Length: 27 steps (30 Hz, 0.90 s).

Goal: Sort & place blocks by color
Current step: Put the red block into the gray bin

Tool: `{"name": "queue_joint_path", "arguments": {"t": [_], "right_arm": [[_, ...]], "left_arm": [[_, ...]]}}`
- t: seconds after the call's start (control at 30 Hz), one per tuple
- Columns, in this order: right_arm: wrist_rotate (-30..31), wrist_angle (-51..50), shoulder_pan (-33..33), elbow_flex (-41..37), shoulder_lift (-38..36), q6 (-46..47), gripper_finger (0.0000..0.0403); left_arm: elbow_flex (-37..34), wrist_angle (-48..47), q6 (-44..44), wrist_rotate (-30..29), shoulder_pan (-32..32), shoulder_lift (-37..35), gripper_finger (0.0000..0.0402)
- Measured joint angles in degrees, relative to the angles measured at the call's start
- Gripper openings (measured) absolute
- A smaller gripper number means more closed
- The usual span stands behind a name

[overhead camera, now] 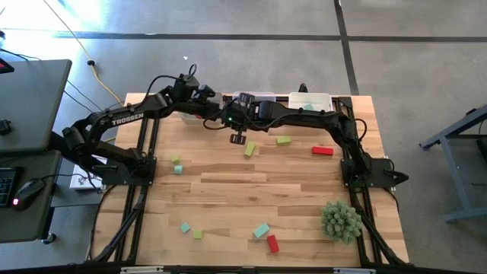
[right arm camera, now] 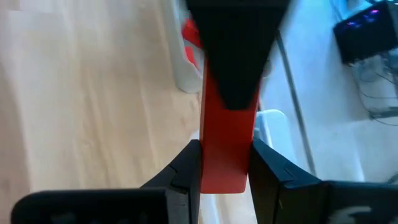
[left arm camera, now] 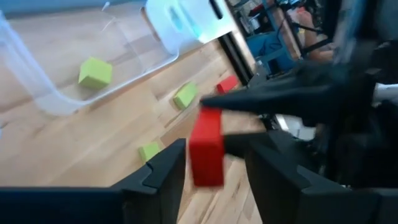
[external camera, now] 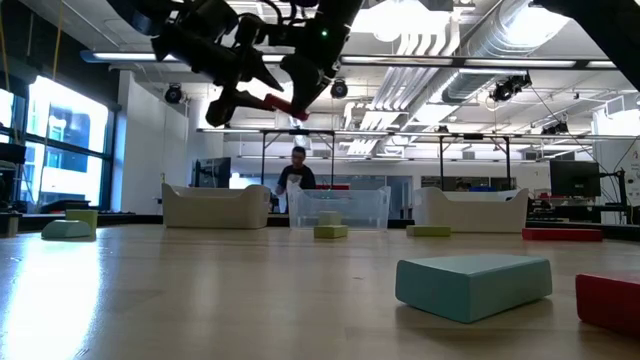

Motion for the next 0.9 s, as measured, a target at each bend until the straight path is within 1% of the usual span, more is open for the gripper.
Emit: {"name": "queue_joint_path", "arguments": {"t": [0.07,0.17,0.43,0.57,0.8,0.9], "right_arm": [[0.3,0.1,0.0,0.0,0.0,-0.3,0.0073],[-1.6,0.1,-0.1,0.0,0.0,-0.2,0.0073],[-2.4,0.6,-0.3,0.0,0.0,0.7,0.0073],[-2.5,0.7,-0.3,0.0,0.0,0.6,0.0073],[-2.0,1.1,-0.3,-0.1,0.0,0.6,0.0073],[-1.9,1.7,-0.4,-0.1,0.0,0.6,0.0073]], "left_arm": [[0.0,-1.3,-0.2,0.0,0.3,0.0,0.0160],[0.0,-1.4,0.2,-0.4,0.6,0.0,0.0160],[0.0,-1.4,0.5,-1.6,0.6,0.0,0.0147],[0.0,-1.3,1.0,-1.6,0.5,0.0,0.0122],[0.1,-1.1,3.5,-1.4,0.5,0.0,0.0057],[0.1,-1.1,5.3,-1.5,0.5,0.0,0.0039]]}}
